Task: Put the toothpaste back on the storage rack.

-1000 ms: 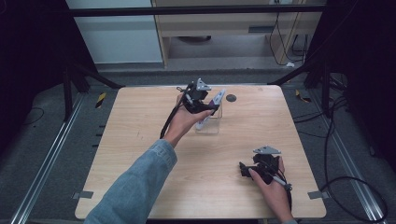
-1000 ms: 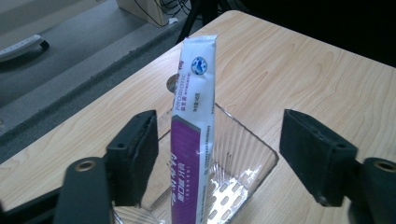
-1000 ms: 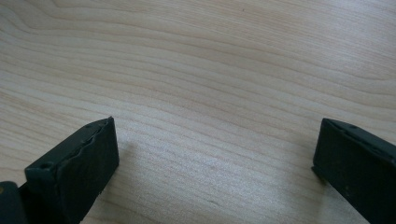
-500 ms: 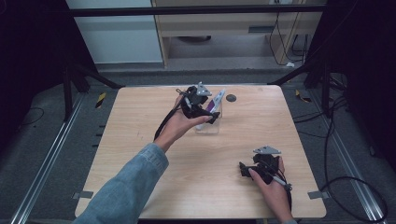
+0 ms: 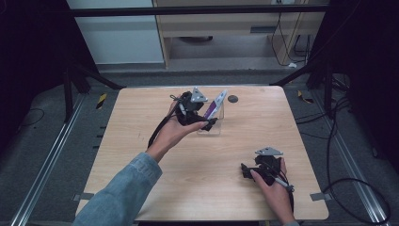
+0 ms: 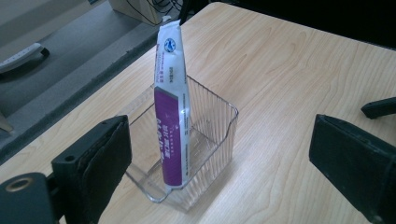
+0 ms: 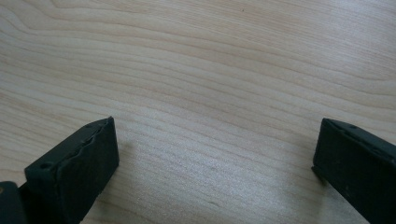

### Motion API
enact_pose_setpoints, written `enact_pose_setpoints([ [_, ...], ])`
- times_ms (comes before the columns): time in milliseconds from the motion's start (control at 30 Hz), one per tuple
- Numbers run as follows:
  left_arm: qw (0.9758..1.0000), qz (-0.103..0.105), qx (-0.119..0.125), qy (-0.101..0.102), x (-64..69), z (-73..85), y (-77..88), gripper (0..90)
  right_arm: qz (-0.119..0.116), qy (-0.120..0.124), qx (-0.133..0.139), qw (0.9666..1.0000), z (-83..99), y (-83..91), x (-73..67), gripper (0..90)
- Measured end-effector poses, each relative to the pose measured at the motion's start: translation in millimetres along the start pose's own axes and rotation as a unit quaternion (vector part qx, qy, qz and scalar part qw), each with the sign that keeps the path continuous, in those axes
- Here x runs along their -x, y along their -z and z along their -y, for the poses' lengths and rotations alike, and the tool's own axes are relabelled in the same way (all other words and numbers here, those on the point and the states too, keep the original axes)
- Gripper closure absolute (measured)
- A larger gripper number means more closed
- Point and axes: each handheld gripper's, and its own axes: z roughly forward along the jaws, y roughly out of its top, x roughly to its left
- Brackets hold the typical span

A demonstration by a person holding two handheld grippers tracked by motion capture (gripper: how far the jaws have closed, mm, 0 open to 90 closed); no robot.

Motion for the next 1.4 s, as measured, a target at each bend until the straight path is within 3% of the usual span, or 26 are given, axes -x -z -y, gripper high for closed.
enact_pose_setpoints([
  [433, 0.9999, -0.010, 0.010, 0.008, -8.1, 16.3, 24.8, 5.3, 0.000, 0.000, 0.000, 1.0000, 0.0, 0.0, -0.1, 0.3],
  [833, 0.9995, -0.017, 0.012, 0.022, -10.8, 50.2, 46.4, 5.7, 0.000, 0.000, 0.000, 1.0000, 0.0, 0.0, 0.0, 0.3],
  [900, 0.9994, -0.026, 0.009, 0.019, -10.3, 53.8, 47.8, 5.6, 0.000, 0.000, 0.000, 1.0000, 0.0, 0.0, 0.0, 0.3],
  [933, 0.9993, -0.037, 0.004, 0.004, -9.0, 57.2, 49.4, 5.4, 0.000, 0.000, 0.000, 1.0000, 0.0, 0.0, 0.0, 0.3],
  [967, 0.9994, -0.015, 0.008, 0.029, -8.7, 64.2, 52.2, 5.6, 0.000, 0.001, 0.000, 1.0000, 0.0, 0.0, 0.0, 0.3],
  [1000, 0.9994, -0.015, 0.008, 0.029, -8.7, 64.2, 52.2, 5.4, 0.000, 0.001, 0.000, 1.0000, 0.0, 0.0, 0.0, 0.3],
  [1067, 0.9993, -0.035, -0.002, 0.013, -5.8, 72.0, 56.5, 5.8, 0.000, 0.001, 0.000, 1.0000, 0.0, 0.0, 0.0, 0.3],
  [1400, 0.9991, -0.039, -0.012, 0.013, -8.1, 93.2, 70.0, 6.1, 0.000, 0.001, 0.000, 1.0000, 0.0, 0.0, 0.0, 0.3],
])
